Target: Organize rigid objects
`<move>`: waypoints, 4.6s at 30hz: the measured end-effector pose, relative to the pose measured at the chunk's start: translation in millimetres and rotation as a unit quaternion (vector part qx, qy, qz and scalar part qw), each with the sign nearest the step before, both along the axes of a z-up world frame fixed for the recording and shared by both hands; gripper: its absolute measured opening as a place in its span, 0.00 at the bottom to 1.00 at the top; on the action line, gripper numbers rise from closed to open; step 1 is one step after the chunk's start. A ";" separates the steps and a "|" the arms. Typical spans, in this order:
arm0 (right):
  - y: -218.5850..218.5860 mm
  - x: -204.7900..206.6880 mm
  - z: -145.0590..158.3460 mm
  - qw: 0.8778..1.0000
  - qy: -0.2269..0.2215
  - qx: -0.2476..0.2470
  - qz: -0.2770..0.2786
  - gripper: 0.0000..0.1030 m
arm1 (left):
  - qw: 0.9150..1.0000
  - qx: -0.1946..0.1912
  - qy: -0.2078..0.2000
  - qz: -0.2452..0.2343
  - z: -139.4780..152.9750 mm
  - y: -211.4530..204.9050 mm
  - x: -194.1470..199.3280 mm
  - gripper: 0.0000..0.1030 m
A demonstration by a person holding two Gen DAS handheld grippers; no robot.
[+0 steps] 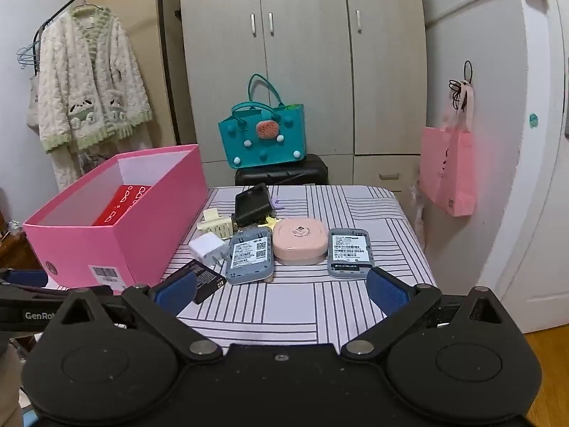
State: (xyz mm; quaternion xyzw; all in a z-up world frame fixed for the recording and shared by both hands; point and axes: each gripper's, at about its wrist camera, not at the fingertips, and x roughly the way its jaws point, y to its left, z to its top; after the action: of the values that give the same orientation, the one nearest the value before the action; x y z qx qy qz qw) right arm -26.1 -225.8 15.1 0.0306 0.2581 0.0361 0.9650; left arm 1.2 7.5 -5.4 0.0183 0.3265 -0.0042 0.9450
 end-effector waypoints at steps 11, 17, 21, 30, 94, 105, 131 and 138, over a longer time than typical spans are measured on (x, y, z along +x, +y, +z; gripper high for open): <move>3.2 -0.7 -1.6 1.000 0.002 -0.008 0.003 1.00 | 1.000 -0.004 0.002 -0.006 -0.2 0.7 -1.2 0.97; 8.0 -2.1 0.9 1.000 -0.002 -0.008 0.016 1.00 | 1.000 0.002 0.001 0.001 -0.2 0.4 -2.0 0.97; 11.0 -3.1 -0.1 1.000 -0.003 -0.014 0.020 1.00 | 1.000 0.001 -0.001 0.003 0.0 0.8 -2.2 0.97; 12.0 -4.5 0.4 1.000 -0.002 -0.012 0.016 1.00 | 1.000 -0.005 0.005 0.010 1.7 8.3 -4.6 0.97; 1.7 -1.8 -1.5 0.993 -0.087 -0.009 0.081 1.00 | 0.997 0.028 0.008 -0.064 37.4 40.9 -1.8 0.97; -52.4 81.1 -38.8 0.999 0.034 0.021 0.023 0.89 | 0.988 0.134 -0.062 -0.043 72.5 88.8 25.3 0.97; -73.4 176.4 -74.6 0.989 0.138 -0.033 0.035 0.64 | 0.987 0.132 0.073 -0.048 43.9 141.6 173.8 0.52; -74.8 188.7 -76.9 0.987 0.156 -0.030 0.024 0.74 | 0.984 0.136 0.103 -0.050 37.4 142.8 187.6 0.35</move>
State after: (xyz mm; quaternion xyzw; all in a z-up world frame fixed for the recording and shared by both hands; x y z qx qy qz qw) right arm 162.5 -300.6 -61.8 0.0010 0.4068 0.0467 0.9123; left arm 188.8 150.3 32.0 0.1624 0.4186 -0.0085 0.8935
